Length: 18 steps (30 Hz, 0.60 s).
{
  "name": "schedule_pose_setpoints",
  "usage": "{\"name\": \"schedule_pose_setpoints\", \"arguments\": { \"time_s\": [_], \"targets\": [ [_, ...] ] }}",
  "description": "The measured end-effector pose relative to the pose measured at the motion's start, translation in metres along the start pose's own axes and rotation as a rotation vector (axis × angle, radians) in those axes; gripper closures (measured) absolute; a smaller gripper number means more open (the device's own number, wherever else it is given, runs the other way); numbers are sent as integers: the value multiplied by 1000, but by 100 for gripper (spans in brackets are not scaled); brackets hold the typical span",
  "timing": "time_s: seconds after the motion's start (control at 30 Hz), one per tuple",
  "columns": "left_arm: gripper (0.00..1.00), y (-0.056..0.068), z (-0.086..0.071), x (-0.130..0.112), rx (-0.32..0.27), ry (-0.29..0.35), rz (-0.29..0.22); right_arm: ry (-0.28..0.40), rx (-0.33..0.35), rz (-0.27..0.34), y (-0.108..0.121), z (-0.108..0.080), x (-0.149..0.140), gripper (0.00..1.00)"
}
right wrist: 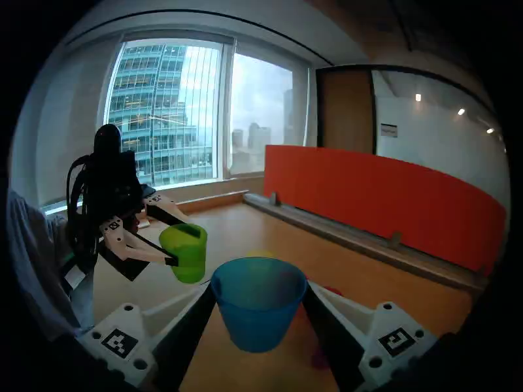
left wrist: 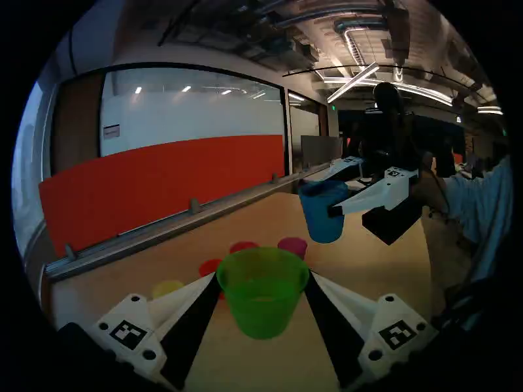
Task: Pour water
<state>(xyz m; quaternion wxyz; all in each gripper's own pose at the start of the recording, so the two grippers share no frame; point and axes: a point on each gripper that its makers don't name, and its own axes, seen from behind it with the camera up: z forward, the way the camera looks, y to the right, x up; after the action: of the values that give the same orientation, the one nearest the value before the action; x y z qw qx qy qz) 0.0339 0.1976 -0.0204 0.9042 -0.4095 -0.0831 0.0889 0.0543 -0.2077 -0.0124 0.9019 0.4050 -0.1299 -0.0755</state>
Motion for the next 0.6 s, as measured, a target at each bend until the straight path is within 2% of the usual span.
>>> {"name": "schedule_pose_setpoints", "arguments": {
  "time_s": [0.6],
  "targets": [
    [13,-5,17,-60,-27,-161,4,-168,60,32,-8,22,-66,7]
  ]
}}
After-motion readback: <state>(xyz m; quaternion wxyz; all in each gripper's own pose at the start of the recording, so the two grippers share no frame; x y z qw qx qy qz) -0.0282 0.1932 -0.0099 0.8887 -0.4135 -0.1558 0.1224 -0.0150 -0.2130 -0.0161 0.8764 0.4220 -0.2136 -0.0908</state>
